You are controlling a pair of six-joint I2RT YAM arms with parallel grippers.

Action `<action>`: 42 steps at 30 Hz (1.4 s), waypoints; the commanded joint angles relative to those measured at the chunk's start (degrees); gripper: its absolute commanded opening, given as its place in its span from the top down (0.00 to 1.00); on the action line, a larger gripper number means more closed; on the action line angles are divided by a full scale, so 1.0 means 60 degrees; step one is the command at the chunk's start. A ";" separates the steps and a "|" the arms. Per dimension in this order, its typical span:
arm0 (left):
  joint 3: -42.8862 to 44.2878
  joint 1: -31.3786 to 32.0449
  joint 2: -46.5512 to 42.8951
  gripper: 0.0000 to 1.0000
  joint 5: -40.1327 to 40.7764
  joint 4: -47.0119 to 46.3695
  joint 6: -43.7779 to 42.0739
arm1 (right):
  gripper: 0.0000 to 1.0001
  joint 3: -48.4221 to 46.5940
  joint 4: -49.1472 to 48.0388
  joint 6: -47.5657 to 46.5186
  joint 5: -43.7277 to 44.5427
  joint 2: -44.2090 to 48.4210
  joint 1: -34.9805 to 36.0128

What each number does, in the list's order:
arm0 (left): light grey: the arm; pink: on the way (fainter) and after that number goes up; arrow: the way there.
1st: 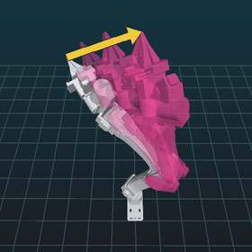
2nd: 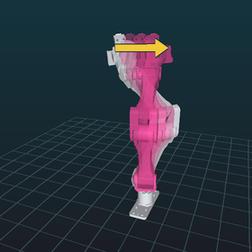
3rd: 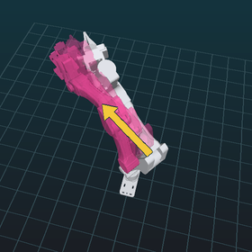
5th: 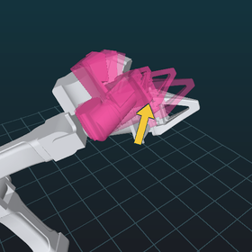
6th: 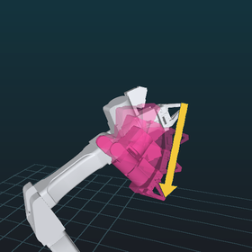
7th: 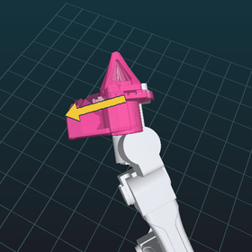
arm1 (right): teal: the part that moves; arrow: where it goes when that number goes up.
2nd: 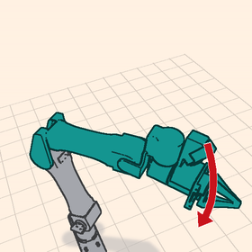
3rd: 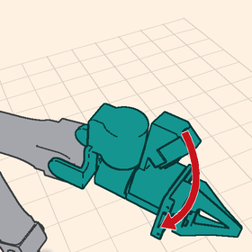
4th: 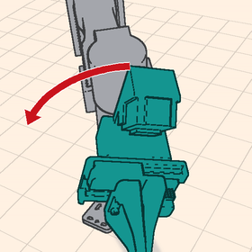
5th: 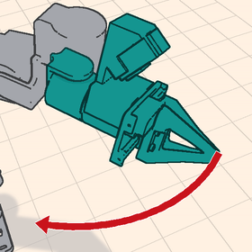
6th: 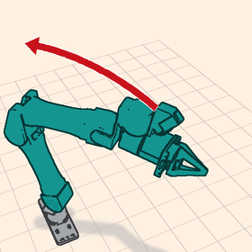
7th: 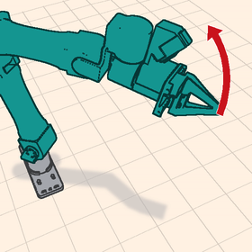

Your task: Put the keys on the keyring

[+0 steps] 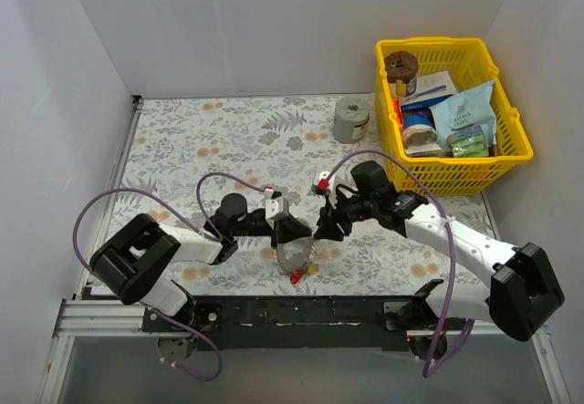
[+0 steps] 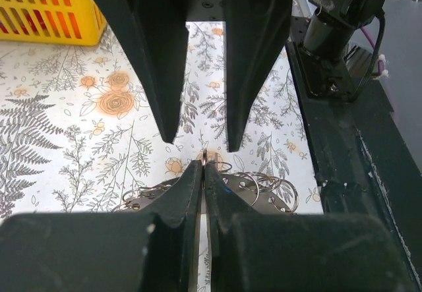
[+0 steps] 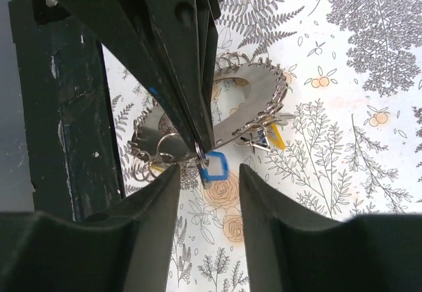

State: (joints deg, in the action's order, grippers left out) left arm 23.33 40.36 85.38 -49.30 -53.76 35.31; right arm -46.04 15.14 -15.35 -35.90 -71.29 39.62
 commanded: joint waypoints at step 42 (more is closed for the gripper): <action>-0.1164 0.0012 -0.0271 1.00 0.0950 -0.6363 0.2758 | 0.92 0.1492 -0.3622 0.1182 -0.2733 -0.0599 -0.0363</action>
State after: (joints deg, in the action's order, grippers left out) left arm 15.35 40.29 85.67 -44.12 -75.00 51.05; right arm -37.58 -3.27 -8.78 -50.24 -74.02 37.36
